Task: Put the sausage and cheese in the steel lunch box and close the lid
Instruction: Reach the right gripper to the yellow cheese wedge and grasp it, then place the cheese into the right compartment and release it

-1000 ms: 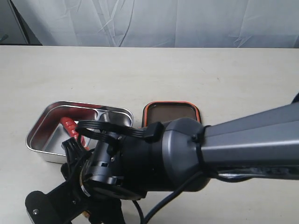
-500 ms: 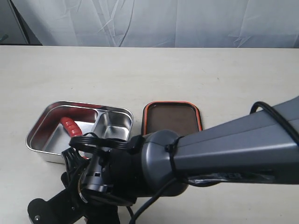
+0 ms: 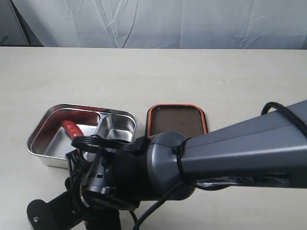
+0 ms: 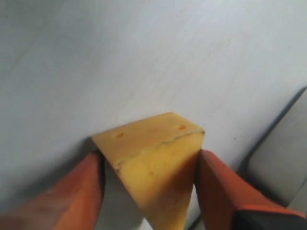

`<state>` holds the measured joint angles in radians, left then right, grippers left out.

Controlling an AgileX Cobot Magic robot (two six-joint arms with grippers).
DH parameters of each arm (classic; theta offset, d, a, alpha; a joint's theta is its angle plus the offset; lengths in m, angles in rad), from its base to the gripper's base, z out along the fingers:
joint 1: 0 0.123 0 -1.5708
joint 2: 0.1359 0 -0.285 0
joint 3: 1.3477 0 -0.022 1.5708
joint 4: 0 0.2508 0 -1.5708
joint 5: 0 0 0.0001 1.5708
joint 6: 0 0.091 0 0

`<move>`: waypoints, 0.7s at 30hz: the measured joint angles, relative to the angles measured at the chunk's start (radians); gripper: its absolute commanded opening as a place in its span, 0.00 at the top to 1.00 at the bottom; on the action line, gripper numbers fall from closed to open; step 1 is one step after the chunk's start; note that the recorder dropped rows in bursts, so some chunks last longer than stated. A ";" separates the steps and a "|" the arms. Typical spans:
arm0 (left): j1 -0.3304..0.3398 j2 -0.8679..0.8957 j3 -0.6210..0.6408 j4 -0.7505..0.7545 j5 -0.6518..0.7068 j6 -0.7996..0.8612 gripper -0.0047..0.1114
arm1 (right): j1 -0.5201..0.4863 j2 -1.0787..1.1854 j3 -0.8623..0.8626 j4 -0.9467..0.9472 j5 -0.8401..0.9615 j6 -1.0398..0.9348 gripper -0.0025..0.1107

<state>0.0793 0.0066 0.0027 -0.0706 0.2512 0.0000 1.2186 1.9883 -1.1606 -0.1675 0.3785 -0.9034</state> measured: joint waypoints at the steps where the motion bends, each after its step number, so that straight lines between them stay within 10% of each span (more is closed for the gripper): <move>1: 0.000 0.000 0.000 0.000 0.000 0.000 0.96 | 0.000 -0.007 0.000 0.006 0.001 0.006 0.98; 21: 0.000 0.000 0.000 0.000 0.000 0.000 0.96 | -0.134 -0.203 0.000 0.030 -0.041 0.149 0.98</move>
<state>0.0793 0.0066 0.0027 -0.0706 0.2512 0.0000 1.0850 1.7849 -1.1606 -0.1380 0.3376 -0.7548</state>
